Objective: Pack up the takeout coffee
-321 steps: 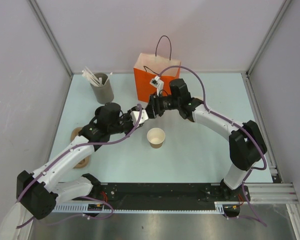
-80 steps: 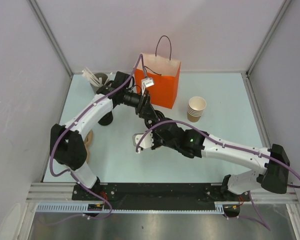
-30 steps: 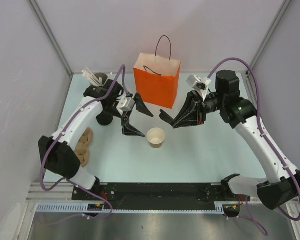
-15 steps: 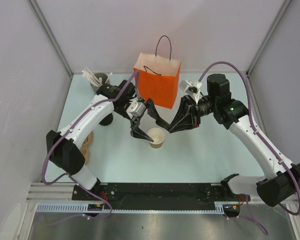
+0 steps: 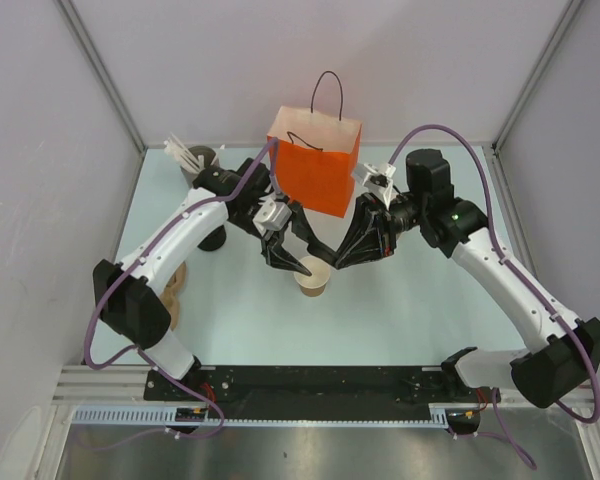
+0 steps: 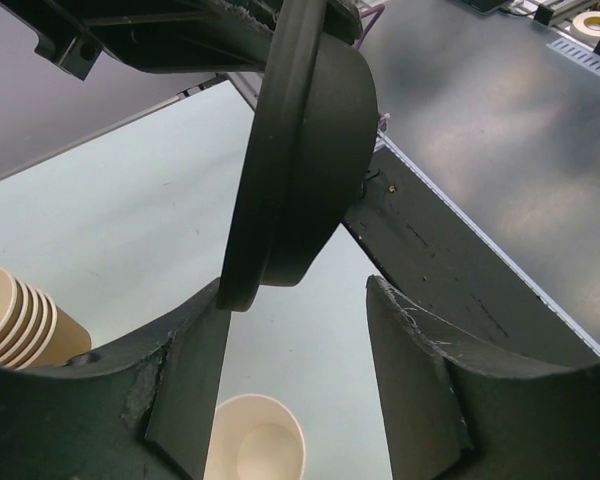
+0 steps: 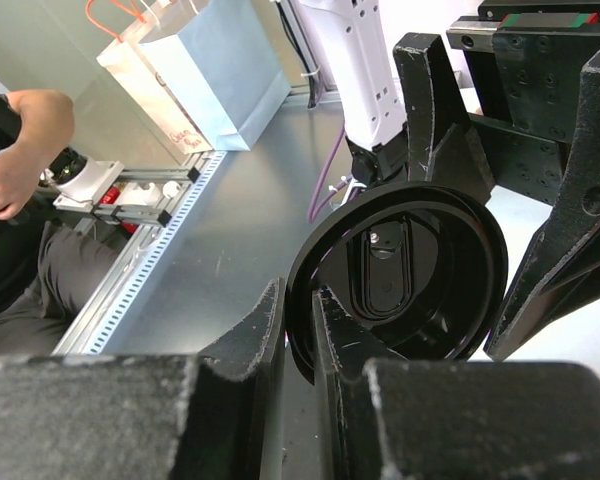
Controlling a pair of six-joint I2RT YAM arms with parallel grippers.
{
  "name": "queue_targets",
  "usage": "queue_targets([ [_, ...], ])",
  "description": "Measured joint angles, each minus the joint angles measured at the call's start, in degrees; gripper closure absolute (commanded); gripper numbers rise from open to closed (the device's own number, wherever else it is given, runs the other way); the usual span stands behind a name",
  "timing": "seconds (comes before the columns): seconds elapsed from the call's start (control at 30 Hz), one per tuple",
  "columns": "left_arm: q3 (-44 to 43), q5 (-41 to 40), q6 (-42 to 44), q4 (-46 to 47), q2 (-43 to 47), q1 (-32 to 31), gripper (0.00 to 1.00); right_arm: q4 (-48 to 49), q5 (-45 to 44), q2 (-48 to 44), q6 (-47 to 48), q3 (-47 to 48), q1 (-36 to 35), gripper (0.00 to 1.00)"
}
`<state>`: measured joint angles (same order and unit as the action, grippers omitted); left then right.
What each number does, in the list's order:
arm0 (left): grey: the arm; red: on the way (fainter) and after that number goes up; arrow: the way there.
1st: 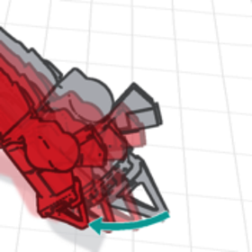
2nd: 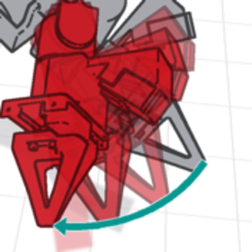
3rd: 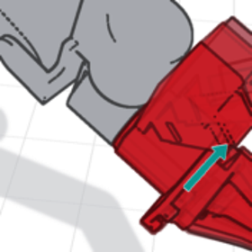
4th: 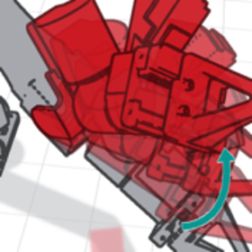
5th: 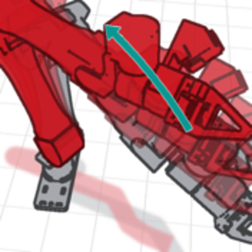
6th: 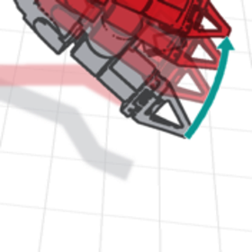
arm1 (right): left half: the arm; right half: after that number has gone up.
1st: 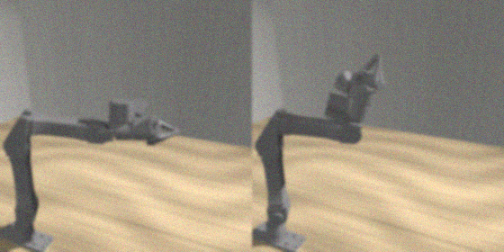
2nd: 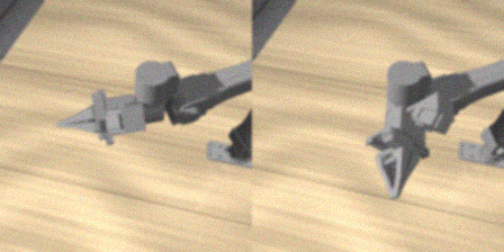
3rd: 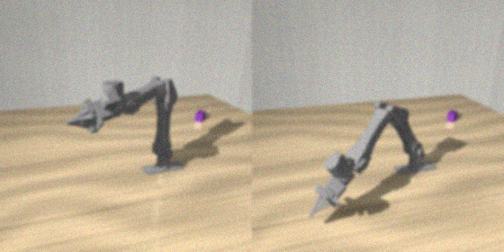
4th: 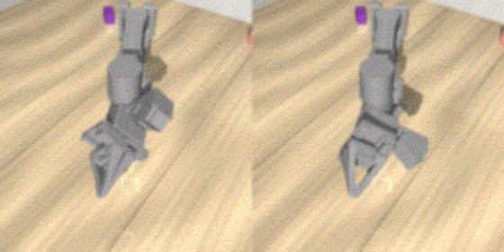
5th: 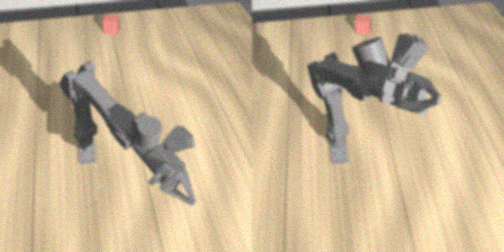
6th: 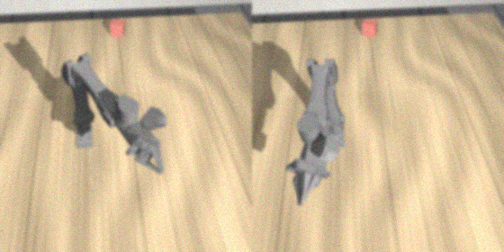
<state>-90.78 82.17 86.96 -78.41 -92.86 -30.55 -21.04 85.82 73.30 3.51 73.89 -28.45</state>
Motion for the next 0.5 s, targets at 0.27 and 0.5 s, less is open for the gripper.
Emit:
queue_targets([
  [0.27, 0.0, -0.9, 0.0, 0.0, 0.0, -0.7, 0.37, 0.2, 1.4, 0.8, -0.1, -0.3, 0.2, 0.94],
  [0.5, 0.0, -0.9, 0.0, 0.2, 0.1, -2.1, 0.34, 0.4, 1.9, 2.1, -0.1, -0.8, 0.5, 0.94],
])
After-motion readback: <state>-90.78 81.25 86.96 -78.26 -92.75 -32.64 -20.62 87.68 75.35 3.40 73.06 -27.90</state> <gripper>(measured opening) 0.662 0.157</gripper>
